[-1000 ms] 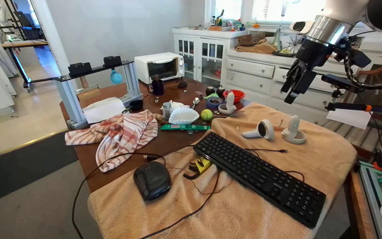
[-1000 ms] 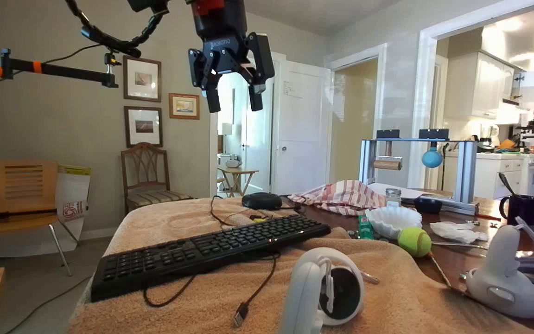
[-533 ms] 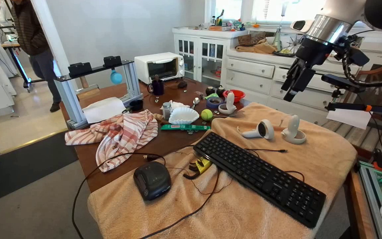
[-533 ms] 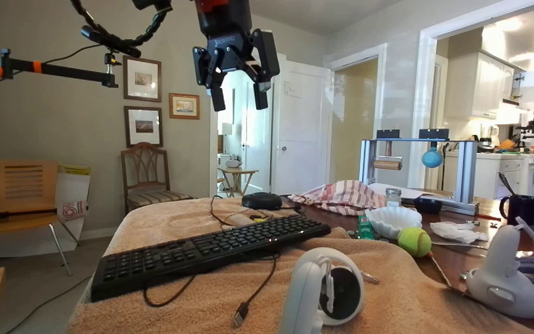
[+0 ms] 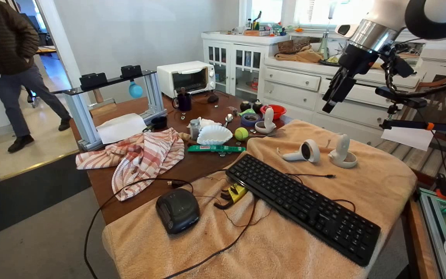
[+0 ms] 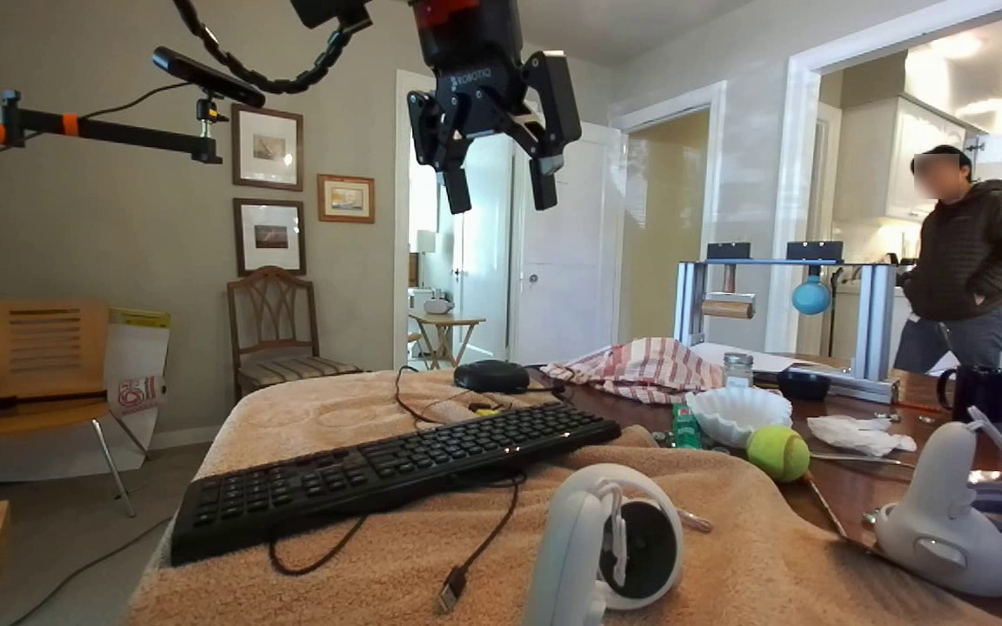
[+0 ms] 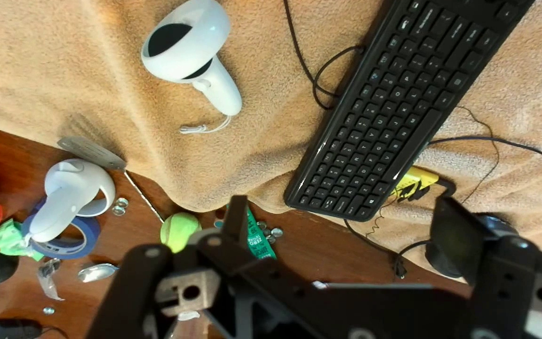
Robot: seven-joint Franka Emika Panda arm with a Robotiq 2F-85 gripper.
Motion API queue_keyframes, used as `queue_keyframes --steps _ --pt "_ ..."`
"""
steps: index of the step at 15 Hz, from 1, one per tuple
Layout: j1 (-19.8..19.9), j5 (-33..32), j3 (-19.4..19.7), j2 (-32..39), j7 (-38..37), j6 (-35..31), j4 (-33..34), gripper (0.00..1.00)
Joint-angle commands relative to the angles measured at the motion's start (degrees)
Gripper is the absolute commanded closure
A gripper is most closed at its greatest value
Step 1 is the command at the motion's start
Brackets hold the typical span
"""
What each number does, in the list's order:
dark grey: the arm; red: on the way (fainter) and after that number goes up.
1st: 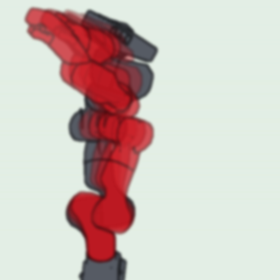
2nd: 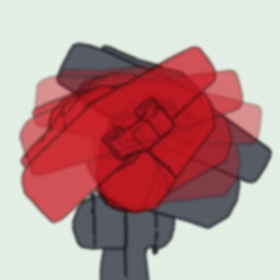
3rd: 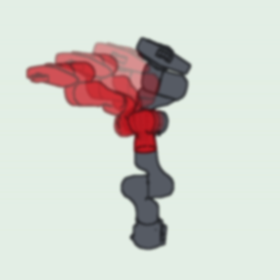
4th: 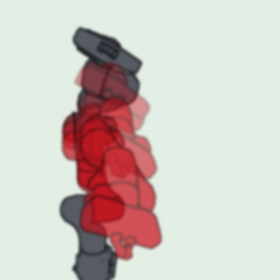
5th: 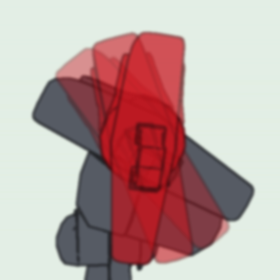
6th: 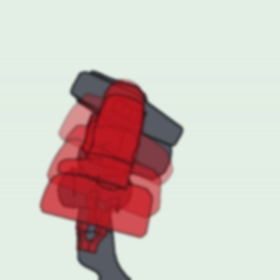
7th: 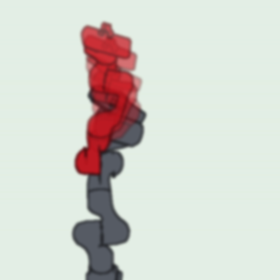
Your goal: Press the button on the keyboard
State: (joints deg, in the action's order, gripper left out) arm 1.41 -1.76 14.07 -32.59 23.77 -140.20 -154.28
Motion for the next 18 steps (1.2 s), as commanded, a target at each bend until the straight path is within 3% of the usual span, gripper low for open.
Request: queue_keyframes --steps 1,2,7,12,15,18 --pt "-0.9 0.3 1.2 4.5 3.5 -0.3 2.6 0.0" --pt "-0.9 -0.1 0.9 5.6 4.0 -0.4 3.1 0.21" --pt "-2.1 -1.1 -0.2 9.9 9.0 -2.7 5.1 0.58" --pt "-1.1 -5.9 -4.0 16.5 7.9 -11.5 7.2 0.98" --pt "-1.3 -6.6 -4.9 20.5 7.8 -16.9 7.9 1.0" --pt "-3.4 -2.2 -4.9 24.0 9.2 -21.6 8.1 1.0"
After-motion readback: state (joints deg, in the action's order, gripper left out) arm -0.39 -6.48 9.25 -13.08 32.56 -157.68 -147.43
